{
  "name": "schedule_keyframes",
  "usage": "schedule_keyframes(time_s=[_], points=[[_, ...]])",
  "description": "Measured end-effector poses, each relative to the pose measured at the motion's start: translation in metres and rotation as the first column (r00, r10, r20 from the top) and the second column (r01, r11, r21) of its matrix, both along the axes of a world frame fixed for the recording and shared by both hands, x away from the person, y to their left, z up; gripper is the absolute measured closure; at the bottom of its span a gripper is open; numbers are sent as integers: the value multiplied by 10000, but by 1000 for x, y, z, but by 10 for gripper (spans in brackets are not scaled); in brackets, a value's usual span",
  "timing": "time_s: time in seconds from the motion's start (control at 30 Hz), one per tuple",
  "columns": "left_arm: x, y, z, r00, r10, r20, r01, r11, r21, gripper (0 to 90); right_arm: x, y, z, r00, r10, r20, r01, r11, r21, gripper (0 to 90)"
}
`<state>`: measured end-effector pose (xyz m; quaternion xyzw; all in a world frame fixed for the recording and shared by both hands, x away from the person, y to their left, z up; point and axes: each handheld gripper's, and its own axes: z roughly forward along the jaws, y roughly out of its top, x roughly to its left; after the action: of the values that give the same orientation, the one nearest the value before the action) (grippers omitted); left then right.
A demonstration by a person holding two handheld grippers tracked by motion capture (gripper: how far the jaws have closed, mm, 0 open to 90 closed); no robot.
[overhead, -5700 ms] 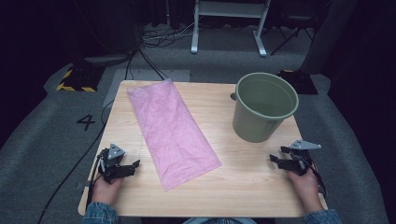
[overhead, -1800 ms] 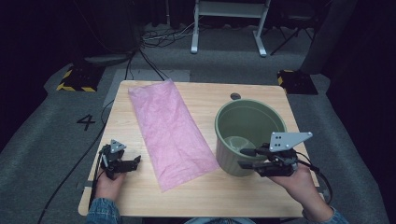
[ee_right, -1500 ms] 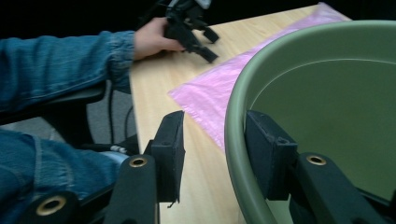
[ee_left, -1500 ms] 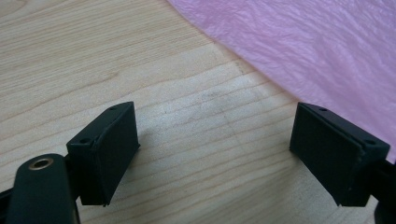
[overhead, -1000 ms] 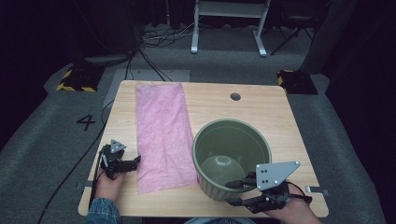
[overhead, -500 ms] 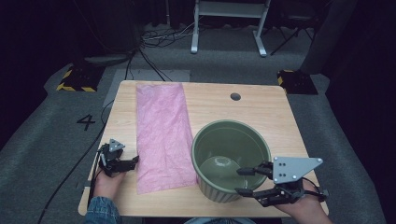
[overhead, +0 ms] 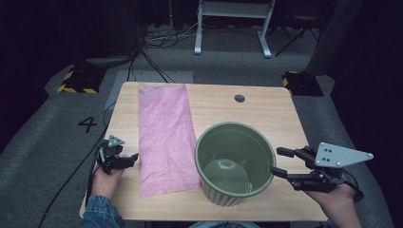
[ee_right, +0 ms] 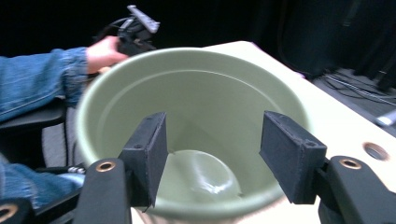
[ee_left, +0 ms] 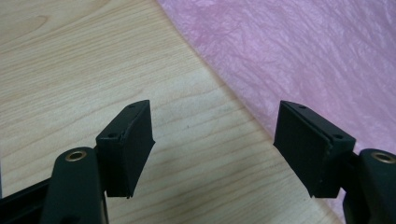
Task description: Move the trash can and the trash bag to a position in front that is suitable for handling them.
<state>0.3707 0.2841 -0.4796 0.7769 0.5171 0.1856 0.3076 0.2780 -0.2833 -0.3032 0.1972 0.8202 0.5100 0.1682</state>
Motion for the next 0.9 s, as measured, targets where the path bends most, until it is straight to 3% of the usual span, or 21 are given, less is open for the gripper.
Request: schedule_keyframes(time_s=[0.23,0.33,0.37,0.47,0.53,0.7,0.87,0.9], points=[[14,-10,7,9990,-433,-87,432,9989,-172,277,9,-25,-26,9919,-1260,-173,1259,9920,-90,408],[19,-11,10,9990,-442,-100,440,9988,-191,273,14,-30,-39,9874,-1533,-389,1526,9881,-189,406],[23,-11,13,9991,-432,-29,431,9988,-215,279,22,-35,-55,9799,-1853,-736,1836,9826,-290,406],[37,-9,17,9997,-217,70,219,9992,-334,276,29,-40,-73,9726,-2063,-1069,2044,9785,-279,405],[41,-9,17,9999,-166,36,167,9990,-414,274,31,-40,-79,9694,-2181,-1131,2157,9759,-329,405],[65,-16,10,10000,-2,-16,2,9992,-404,276,45,-41,-110,9511,-2780,-1348,2651,9584,-1060,398],[80,-22,4,9998,75,161,-65,9980,-623,267,52,-42,-130,9413,-2935,-1671,2746,9531,-1269,403],[85,-25,3,9999,117,77,-113,9983,-577,259,56,-43,-139,9335,-3101,-1801,2864,9469,-1463,410]])
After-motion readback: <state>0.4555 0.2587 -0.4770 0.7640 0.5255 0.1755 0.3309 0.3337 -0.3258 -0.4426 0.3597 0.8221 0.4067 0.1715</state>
